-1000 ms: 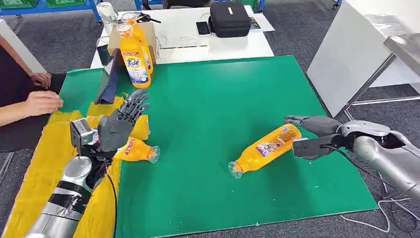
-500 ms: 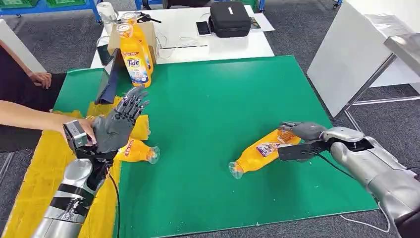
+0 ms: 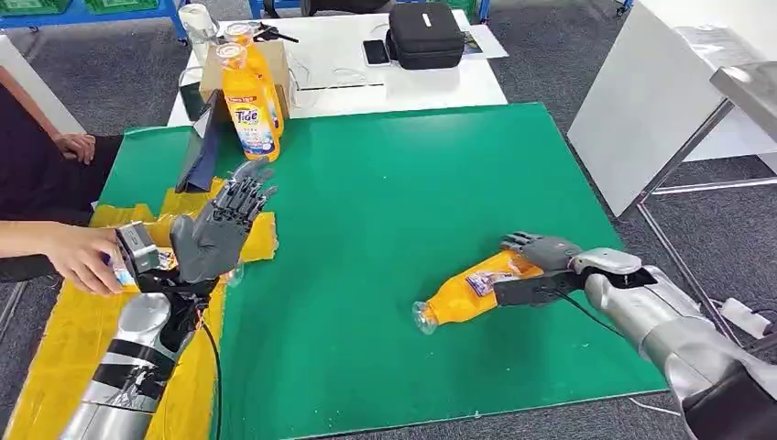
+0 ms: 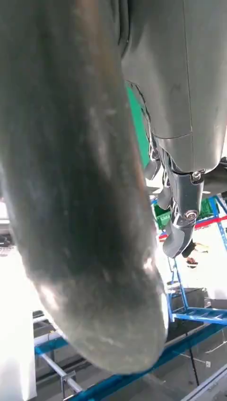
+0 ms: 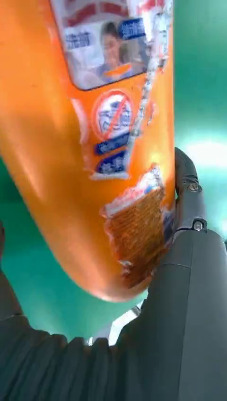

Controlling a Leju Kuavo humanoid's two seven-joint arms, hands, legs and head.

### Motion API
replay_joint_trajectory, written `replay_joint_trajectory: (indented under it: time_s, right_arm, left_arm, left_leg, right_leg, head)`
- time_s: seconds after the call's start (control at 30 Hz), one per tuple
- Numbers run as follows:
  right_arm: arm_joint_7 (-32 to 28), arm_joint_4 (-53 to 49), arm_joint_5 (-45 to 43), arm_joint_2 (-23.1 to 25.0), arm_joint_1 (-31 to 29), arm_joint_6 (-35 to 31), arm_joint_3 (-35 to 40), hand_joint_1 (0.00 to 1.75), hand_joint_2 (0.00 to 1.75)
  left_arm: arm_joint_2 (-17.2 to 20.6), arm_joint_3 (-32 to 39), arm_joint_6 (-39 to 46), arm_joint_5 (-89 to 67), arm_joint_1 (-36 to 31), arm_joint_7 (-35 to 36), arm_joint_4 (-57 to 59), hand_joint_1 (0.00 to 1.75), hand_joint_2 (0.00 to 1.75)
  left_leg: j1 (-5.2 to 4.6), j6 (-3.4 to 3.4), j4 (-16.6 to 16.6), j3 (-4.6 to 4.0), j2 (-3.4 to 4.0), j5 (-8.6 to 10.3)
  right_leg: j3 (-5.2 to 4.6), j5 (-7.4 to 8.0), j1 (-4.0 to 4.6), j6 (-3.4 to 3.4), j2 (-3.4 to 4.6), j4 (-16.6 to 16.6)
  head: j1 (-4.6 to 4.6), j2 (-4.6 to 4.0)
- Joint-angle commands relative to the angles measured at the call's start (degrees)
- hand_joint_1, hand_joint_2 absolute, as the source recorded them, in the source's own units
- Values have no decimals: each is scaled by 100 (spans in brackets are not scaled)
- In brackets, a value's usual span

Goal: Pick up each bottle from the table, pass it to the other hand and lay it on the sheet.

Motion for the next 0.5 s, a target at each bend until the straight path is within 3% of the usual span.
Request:
replay_joint_trajectory:
  time_s: [0.03, 0.4, 0.5]
  right_arm:
    - [-153, 1112, 362, 621, 448, 336, 308, 175, 175]
    - [72, 1113, 240, 700, 415, 232, 26, 175, 175]
    - [212, 1098, 80, 830, 481, -68, -287, 175, 175]
  left_arm:
    - [-195, -116, -60, 83, -626, 54, 730, 0, 0]
    - [-184, -126, -14, 105, -612, 83, 759, 0, 0]
    - [-196, -121, 24, 95, -558, 90, 708, 0, 0]
  left_leg:
    - [14, -6, -12, 24, -17, 6]
    - [13, -4, -11, 62, 8, 10]
    - [9, -3, -5, 78, 12, 2]
  right_leg:
    - [33, 2, 17, -20, -26, -19]
    - [63, 10, 23, -17, -7, -23]
    - [74, 3, 18, -11, 0, -14]
  head:
    - [-2, 0]
    - [0, 0]
    - [0, 0]
